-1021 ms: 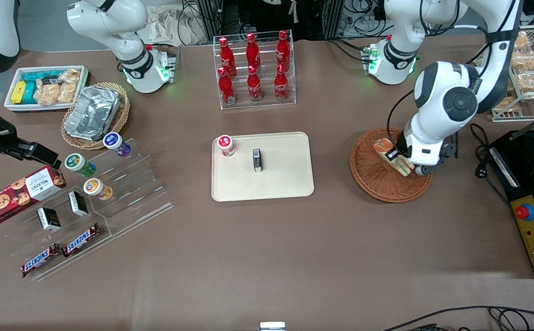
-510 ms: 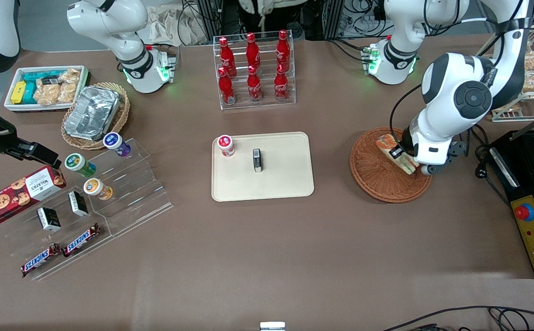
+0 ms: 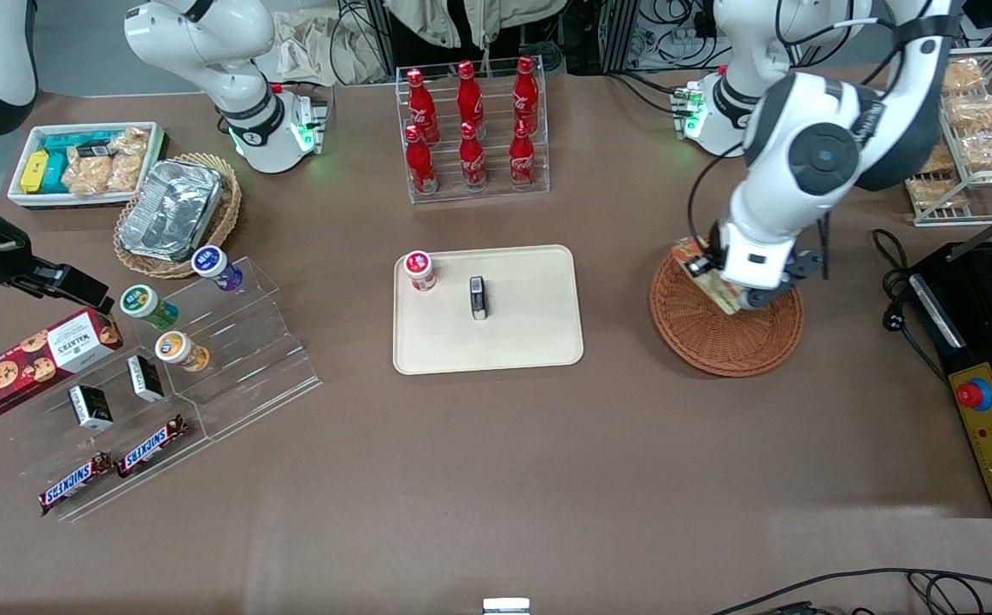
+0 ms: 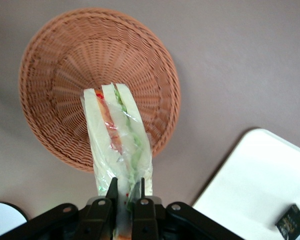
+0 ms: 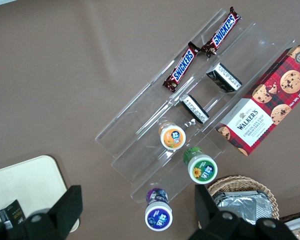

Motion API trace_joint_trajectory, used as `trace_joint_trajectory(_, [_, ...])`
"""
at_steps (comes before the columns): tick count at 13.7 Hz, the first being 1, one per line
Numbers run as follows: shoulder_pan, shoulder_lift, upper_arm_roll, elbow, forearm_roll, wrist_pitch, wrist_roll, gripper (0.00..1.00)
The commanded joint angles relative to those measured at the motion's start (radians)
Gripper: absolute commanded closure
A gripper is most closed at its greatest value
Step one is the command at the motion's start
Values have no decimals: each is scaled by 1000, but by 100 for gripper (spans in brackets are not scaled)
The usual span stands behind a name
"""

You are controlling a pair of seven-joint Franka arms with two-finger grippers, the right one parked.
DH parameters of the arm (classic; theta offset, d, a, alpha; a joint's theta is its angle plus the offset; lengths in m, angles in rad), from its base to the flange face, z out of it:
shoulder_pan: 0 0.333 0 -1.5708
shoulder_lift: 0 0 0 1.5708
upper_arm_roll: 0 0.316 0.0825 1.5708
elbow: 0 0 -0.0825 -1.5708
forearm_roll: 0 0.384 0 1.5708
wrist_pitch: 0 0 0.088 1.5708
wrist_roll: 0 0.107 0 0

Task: Place sandwich from basket to tray
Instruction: 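Carry the sandwich over the cream tray with the left gripper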

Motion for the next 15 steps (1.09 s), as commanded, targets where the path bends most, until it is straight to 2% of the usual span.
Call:
trace_joint_trajectory(1, [-22, 4, -44, 13, -3, 16, -33, 100])
trace_joint_trajectory(7, [-126, 66, -69, 13, -3, 143, -76, 100])
trace_joint_trajectory(10, [-174, 147, -71, 16, 2, 286, -63, 100])
trace_joint_trajectory(13, [-227, 241, -77, 85, 2, 322, -13, 100])
trace_joint_trajectory(15, [-261, 281, -77, 81, 4, 438, -13, 100])
